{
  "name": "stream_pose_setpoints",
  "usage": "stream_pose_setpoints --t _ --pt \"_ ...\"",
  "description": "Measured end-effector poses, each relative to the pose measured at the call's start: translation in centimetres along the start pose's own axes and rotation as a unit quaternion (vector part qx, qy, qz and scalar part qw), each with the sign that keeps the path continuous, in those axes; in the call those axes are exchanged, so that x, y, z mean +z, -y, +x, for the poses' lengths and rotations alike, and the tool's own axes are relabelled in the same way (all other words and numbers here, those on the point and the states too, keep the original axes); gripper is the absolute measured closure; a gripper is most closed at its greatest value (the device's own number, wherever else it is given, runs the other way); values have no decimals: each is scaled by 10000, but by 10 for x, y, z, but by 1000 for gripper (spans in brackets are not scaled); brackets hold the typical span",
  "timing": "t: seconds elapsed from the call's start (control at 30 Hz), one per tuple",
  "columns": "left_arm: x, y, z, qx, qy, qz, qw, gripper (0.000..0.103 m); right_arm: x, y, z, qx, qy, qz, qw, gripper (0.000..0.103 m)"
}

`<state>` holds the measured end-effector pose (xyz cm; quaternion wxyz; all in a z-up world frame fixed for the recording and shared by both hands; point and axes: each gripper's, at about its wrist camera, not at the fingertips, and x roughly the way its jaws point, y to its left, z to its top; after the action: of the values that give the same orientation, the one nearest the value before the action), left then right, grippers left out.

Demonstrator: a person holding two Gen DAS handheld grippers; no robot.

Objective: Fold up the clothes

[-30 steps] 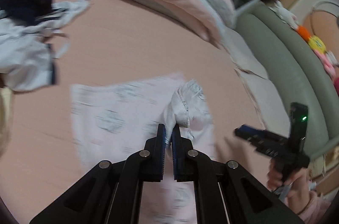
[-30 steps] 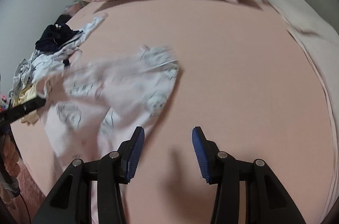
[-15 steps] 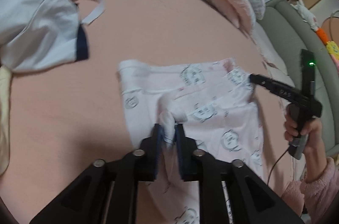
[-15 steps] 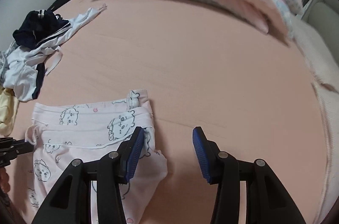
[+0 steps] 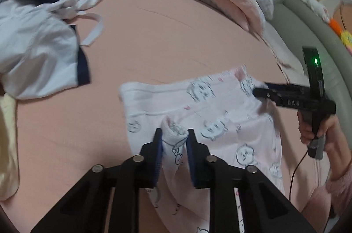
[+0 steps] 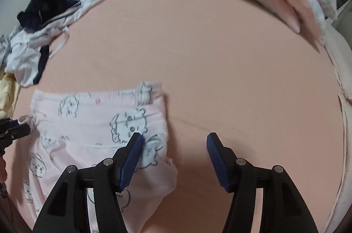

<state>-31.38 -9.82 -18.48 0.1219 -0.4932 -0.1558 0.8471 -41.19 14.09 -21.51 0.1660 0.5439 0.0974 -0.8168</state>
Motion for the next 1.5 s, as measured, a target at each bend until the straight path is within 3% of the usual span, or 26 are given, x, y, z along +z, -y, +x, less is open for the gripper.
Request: stream_pose_setpoints --t 0.03,0.07,0.2,0.33,0.4,0.57,0.7,0.77,0.9,0.97,1.03,1.1,1.17,1.2,1.23,1.27,1.33,1.4,1.43,1.47,1.5 --pt "-1 1 -1 54 29 45 10000 96 -2 -1 -1 123 35 32 9999 78" --pt "0 2 -5 110 115 68 9999 97 -3 -3 -2 227 83 56 9997 96" --pt "5 -1 -24 227 418 114 9988 98 -6 -19 -24 230 486 -160 9984 97" --pt "8 -10 -28 255 481 -44 9985 98 -2 -23 -29 232 547 -253 9979 96" --pt "11 -10 -28 259 498 -41 9984 98 0 -24 -24 435 439 -198 9979 96" --pt "31 -10 -43 262 660 117 9974 98 4 -43 -32 678 749 -412 9940 97" --pt "44 -25 -18 527 296 115 9981 98 15 -38 -7 228 708 -199 9970 97" --pt "44 -34 -16 478 344 -18 9983 98 15 -25 6 50 698 116 9975 99" --pt "40 -38 3 693 158 77 9974 97 10 -7 2 -99 1155 535 9918 99" --pt "36 -43 20 802 -37 65 9967 96 9 -2 17 -213 853 616 9942 99" --pt "36 -43 15 731 104 -15 9973 96 9 2 33 -241 481 686 9962 99" --pt "43 -36 1 797 169 118 9966 95 9 0 13 -256 831 744 9934 99" --pt "45 -31 -18 953 558 254 9936 89 11 -8 -13 -272 1275 660 9893 97" --pt "45 -31 -24 975 642 265 9928 84 13 -13 -24 -245 1429 565 9878 95" --pt "45 -33 -24 820 542 185 9950 68 17 -20 -23 -148 1292 385 9908 82" --pt "42 -38 -22 578 408 52 9975 52 21 -27 -22 -52 1154 206 9931 60" --pt "37 -44 -16 440 191 -101 9988 49 27 -39 -14 12 902 -122 9959 51" --pt "32 -45 -9 577 11 -60 9983 49 28 -45 7 -408 626 -342 9966 51" --pt "31 -44 -6 622 -55 6 9980 57 26 -44 17 -557 505 -344 9966 58" --pt "30 -43 -3 647 -117 43 9978 76 21 -36 21 -458 418 -216 9978 85" --pt "30 -41 -3 672 -138 90 9976 83 16 -29 25 -366 364 -89 9986 93"
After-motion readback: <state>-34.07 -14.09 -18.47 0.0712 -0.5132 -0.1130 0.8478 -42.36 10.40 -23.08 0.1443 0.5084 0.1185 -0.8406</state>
